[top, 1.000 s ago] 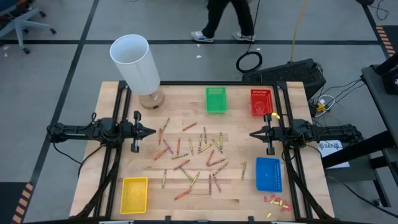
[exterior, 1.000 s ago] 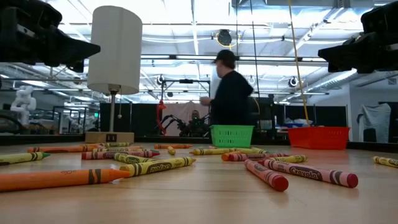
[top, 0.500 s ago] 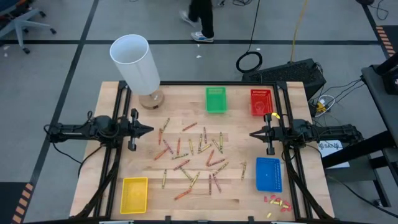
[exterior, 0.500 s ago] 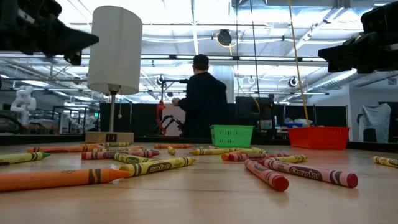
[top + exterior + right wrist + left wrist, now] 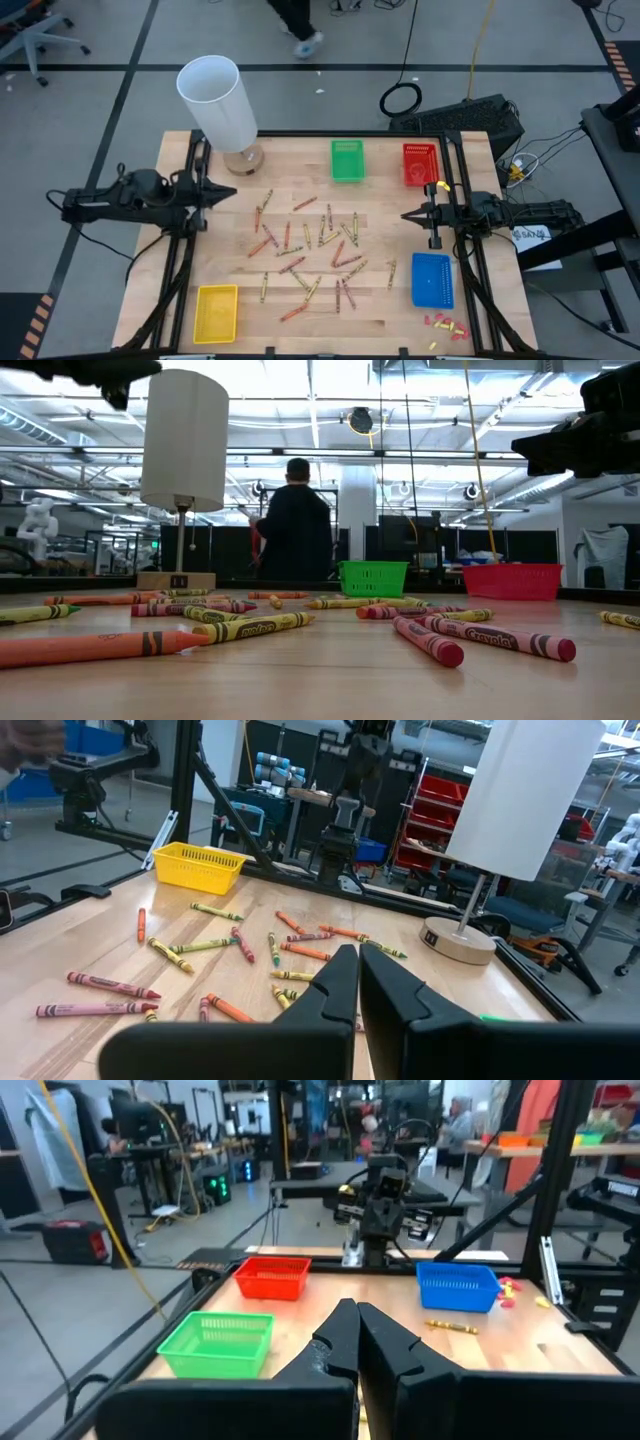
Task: Sort crayons
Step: Put the red crayon into the green bin
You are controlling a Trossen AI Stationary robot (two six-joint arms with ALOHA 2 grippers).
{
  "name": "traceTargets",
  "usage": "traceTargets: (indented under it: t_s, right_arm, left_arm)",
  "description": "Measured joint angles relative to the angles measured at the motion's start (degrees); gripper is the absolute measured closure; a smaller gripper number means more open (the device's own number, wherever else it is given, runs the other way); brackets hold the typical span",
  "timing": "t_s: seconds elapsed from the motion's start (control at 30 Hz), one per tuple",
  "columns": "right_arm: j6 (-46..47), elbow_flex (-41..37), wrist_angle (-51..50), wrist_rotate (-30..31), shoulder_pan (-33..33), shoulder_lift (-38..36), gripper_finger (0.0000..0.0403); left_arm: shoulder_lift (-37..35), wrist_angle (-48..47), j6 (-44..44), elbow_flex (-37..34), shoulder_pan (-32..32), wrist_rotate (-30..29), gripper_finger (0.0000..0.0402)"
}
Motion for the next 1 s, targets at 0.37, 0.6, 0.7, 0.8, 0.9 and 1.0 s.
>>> traceTargets:
  t_s: [0.37,0.6,0.7,0.8,0.9,1.0]
  right_arm:
    - [0.07,0.0,-0.04,0.0,0.0,0.0,0.0403]
    - [2.08,-0.01,-0.71,-0.07,-0.01,0.15,0.0403]
    - [6.33,-0.01,-0.86,-0.07,-0.01,0.15,0.0403]
    - [11.71,0.0,-0.91,-0.07,-0.01,0.25,0.0403]
    - [13.65,-0.01,-1.01,-0.06,0.0,0.78,0.0403]
    - [12.13,0.0,-1.0,0.0,0.01,1.37,0.0403]
  left_arm:
    - [19.36,-18.15,0.07,21.81,-0.02,0.0,0.0401]
    - [25.02,-23.39,0.02,28.64,-0.03,1.72,0.0401]
    - [26.06,-23.31,0.07,28.91,-0.02,1.74,0.0401]
    - [27.43,-23.29,0.5,28.11,-0.02,1.06,0.0401]
    - [29.54,-22.63,0.07,27.5,-0.01,-1.73,0.0401]
    - [32.41,-20.76,0.04,27.47,0.0,-4.35,0.0401]
